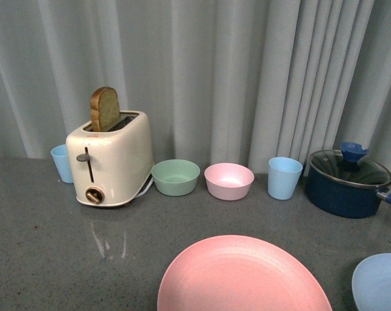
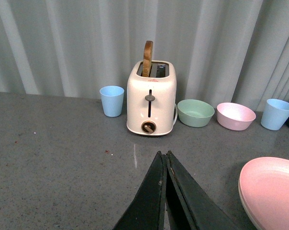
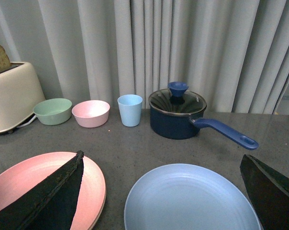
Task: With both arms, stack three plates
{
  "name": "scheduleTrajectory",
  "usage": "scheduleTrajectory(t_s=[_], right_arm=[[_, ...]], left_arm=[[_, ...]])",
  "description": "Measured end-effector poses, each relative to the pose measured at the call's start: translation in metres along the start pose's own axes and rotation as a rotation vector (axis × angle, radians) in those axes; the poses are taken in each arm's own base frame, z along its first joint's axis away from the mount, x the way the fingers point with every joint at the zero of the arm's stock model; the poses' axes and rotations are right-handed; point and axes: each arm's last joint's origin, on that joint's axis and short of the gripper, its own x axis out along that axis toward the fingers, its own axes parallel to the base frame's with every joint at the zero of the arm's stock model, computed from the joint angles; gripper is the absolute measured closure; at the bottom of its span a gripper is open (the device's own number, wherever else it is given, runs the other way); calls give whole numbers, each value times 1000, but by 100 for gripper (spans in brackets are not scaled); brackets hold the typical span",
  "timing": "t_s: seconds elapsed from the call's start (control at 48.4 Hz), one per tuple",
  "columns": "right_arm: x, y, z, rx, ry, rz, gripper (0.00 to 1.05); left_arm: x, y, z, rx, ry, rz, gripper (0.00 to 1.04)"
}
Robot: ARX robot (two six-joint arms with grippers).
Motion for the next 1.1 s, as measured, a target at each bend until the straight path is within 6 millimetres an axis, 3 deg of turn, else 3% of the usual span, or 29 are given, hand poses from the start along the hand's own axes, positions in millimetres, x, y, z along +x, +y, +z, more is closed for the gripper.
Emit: scheduleTrajectory(t_s=[0.351, 0.682, 0.93, 1.012, 1.095], right_arm=[[0, 0, 0, 0, 0, 0, 8], [0, 0, 0, 0, 0, 0, 8], [0, 0, 0, 0, 0, 0, 8], [0, 0, 0, 0, 0, 0, 8], [0, 0, 0, 0, 0, 0, 8]], left_arm=[[-15, 0, -3, 0, 7, -2, 101], [-15, 0, -3, 0, 7, -2, 101], [-15, 0, -3, 0, 7, -2, 53], [-15, 0, -3, 0, 7, -2, 31], [-15, 0, -3, 0, 7, -2, 19]])
